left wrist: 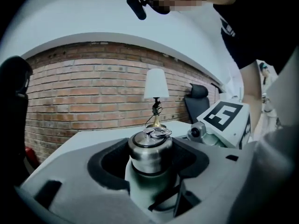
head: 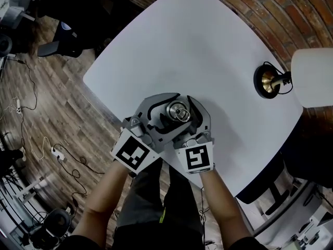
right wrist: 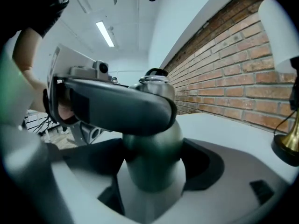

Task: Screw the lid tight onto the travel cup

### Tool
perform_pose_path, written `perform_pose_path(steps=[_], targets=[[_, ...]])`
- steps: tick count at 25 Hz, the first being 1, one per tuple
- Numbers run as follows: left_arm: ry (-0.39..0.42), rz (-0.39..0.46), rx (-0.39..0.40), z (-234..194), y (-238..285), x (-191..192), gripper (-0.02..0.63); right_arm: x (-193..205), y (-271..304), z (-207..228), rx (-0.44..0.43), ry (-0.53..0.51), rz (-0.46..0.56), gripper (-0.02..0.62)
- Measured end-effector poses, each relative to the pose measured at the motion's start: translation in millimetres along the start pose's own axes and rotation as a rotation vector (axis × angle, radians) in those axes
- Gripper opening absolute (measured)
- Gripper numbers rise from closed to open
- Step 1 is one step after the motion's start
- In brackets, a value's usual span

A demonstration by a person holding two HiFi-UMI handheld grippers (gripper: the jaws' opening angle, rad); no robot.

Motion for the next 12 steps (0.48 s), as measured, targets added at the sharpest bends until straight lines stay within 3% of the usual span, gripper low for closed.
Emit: perform_pose_path(steps=[6, 12], targets=[[0.044, -0.038, 0.313, -8.8, 4.4, 1.2, 0.27, 0.5, -0.2, 1.8, -0.005, 0.005, 0.008, 0.357], [0.055, -0.126, 0.533, -13.7, 6.3, 8.4, 0.27, 0.4, -1.0, 2.0, -0.008, 0.014, 0.009, 0.357]])
Point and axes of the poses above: the fingertips, and each gripper's own axes: y forward along the fingers, z to its right, x out of its underside, the point moved 7 cm from there along -y, backward along the fingers, and after that the axes turned 11 degrees about x, right-handed, at the moved point
